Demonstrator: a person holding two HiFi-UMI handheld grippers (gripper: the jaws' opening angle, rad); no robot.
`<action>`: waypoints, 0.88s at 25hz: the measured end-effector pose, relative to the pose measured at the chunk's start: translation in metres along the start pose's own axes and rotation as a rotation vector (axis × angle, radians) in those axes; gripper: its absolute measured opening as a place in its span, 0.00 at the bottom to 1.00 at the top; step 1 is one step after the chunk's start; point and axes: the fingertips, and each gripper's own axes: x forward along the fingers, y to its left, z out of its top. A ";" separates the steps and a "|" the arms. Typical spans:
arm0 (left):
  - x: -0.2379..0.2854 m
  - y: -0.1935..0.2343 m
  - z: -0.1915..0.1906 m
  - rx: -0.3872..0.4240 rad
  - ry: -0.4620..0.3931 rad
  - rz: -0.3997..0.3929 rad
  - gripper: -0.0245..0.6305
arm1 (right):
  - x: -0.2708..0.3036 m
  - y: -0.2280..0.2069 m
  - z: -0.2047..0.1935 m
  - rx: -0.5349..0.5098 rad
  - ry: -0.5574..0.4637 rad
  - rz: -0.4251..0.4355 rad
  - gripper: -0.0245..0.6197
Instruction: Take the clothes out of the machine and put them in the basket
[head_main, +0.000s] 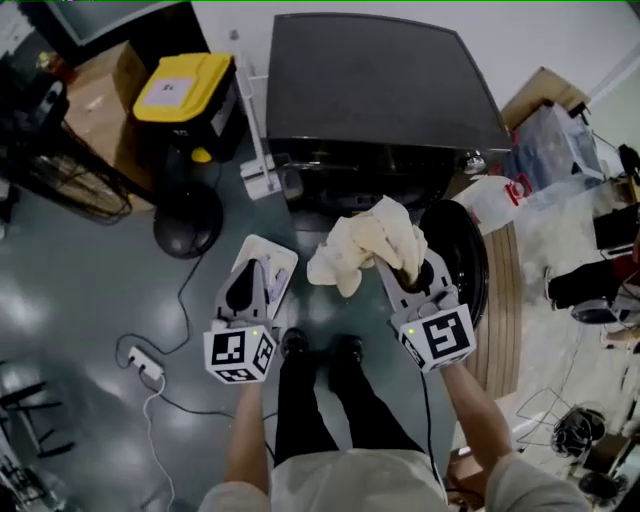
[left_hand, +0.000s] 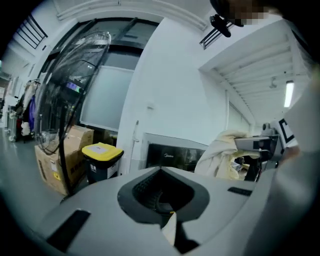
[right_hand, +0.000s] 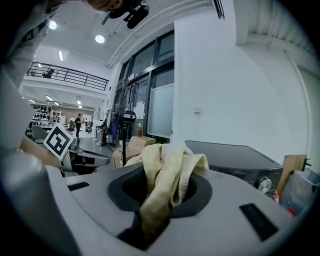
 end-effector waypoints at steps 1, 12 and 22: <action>-0.009 0.011 -0.002 -0.006 -0.001 0.024 0.07 | 0.006 0.012 0.000 -0.004 0.002 0.025 0.20; -0.146 0.147 -0.053 -0.110 -0.016 0.380 0.06 | 0.085 0.181 -0.037 -0.037 0.050 0.378 0.20; -0.219 0.217 -0.147 -0.217 0.027 0.533 0.06 | 0.153 0.295 -0.142 -0.058 0.195 0.509 0.20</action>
